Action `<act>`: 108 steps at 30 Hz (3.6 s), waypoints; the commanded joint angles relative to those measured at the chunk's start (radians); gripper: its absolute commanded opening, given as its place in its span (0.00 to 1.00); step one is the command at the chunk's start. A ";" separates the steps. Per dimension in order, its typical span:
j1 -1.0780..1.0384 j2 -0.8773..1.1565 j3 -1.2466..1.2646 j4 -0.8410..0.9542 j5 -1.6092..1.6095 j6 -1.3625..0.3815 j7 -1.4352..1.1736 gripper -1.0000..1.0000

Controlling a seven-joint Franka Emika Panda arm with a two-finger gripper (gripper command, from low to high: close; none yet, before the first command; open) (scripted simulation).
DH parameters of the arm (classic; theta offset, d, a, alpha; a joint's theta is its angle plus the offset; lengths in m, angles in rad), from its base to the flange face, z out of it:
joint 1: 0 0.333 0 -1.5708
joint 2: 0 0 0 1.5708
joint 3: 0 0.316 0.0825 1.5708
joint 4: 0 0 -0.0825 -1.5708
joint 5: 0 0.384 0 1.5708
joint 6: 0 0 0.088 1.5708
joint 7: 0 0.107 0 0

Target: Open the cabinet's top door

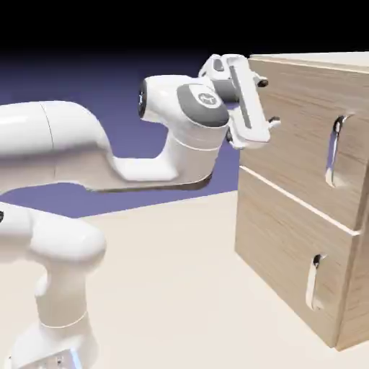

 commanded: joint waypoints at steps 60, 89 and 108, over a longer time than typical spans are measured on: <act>-0.364 -0.433 0.721 -0.698 0.198 -0.939 -0.389 0.00; -0.277 0.139 1.583 -0.318 1.054 -1.770 -0.115 0.00; -0.879 0.683 2.238 0.283 1.274 -2.278 0.181 0.00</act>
